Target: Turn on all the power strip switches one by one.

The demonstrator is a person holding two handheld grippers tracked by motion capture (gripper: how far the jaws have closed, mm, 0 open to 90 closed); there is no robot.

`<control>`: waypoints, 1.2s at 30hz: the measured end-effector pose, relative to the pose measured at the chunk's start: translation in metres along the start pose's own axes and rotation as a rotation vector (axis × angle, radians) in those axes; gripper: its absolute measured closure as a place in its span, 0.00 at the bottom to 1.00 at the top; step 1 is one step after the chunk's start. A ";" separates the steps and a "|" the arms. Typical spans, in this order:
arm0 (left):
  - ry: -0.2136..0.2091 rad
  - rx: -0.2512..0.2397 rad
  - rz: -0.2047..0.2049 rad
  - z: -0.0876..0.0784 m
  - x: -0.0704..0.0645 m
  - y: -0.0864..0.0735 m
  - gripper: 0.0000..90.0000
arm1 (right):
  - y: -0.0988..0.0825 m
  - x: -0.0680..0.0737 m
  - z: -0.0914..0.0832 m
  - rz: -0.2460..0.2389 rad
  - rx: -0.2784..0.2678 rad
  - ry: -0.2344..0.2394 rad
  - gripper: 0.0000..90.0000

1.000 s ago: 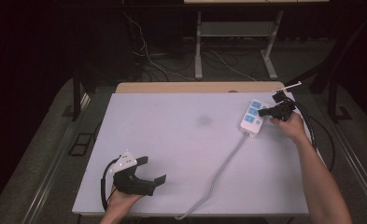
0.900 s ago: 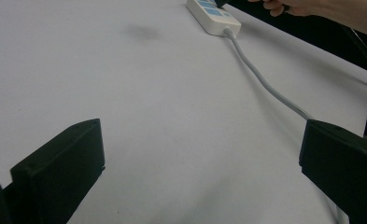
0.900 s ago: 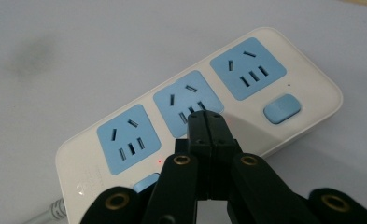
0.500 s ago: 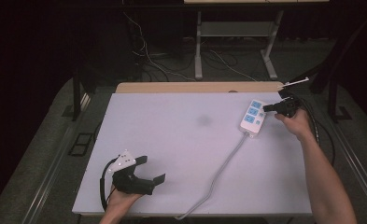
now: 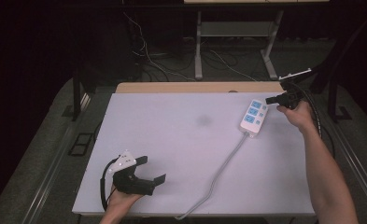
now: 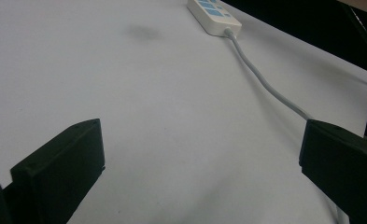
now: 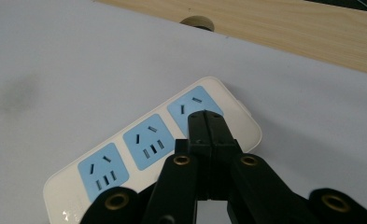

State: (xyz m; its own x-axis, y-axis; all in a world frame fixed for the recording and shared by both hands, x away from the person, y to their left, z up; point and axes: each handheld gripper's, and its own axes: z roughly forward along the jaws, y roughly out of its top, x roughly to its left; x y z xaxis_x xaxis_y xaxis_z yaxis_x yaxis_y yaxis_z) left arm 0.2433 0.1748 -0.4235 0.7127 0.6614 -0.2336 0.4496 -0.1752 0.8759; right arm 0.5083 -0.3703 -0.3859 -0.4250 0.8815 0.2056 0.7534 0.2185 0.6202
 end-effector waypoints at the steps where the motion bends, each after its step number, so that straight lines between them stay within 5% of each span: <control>1: 0.002 -0.001 0.000 0.000 0.000 0.000 0.00 | 0.000 -0.003 0.001 0.011 -0.009 -0.006 1.00; 23: 0.005 -0.005 -0.003 -0.001 0.001 0.000 0.00 | -0.014 -0.013 0.022 0.072 -0.015 0.005 1.00; 36: 0.006 -0.002 -0.001 -0.001 0.001 0.000 0.00 | -0.015 -0.009 0.029 0.057 -0.015 -0.030 1.00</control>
State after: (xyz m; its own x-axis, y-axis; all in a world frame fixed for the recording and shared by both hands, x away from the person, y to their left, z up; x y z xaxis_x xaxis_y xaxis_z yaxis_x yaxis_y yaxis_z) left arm 0.2430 0.1766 -0.4236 0.7087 0.6662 -0.2320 0.4492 -0.1726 0.8766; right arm 0.5153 -0.3699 -0.4191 -0.3663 0.9047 0.2177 0.7682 0.1620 0.6194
